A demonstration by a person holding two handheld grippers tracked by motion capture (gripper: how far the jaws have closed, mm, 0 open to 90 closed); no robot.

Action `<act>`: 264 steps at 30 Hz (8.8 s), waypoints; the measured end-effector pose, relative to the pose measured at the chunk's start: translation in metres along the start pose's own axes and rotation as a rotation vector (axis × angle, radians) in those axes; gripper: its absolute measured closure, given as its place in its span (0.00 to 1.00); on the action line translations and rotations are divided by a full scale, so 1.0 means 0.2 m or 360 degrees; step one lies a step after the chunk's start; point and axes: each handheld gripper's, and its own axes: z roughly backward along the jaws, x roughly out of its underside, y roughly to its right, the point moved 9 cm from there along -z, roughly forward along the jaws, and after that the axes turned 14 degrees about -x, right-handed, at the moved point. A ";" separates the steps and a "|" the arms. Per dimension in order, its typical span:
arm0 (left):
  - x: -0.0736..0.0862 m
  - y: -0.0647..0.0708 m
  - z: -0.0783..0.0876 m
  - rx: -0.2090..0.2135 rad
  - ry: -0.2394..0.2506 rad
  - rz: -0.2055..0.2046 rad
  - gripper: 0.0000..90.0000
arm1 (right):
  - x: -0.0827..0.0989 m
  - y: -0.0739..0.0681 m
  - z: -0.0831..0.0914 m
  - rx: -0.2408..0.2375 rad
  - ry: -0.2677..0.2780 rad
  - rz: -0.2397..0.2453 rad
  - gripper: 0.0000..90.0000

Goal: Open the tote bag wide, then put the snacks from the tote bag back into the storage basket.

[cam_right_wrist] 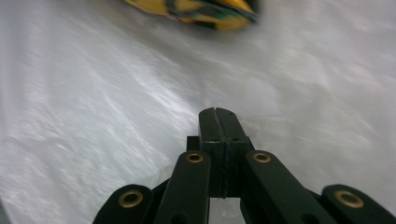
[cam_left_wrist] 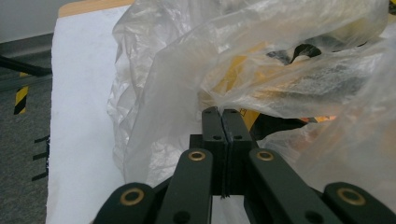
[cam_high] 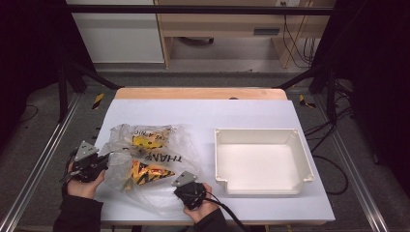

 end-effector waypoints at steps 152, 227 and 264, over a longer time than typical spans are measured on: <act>-0.08 0.04 0.07 0.0127 0.0188 0.0068 0.75 | -0.47 -0.07 0.55 -0.0786 0.0552 0.0108 0.98; -0.25 0.50 0.31 0.0464 0.0331 -0.0036 1.00 | -0.50 -0.03 0.55 -0.0255 0.0706 0.0370 0.45; -0.33 0.46 0.37 0.0460 0.0478 -0.0002 0.57 | -0.45 0.03 0.41 -0.0182 0.0476 0.0421 0.78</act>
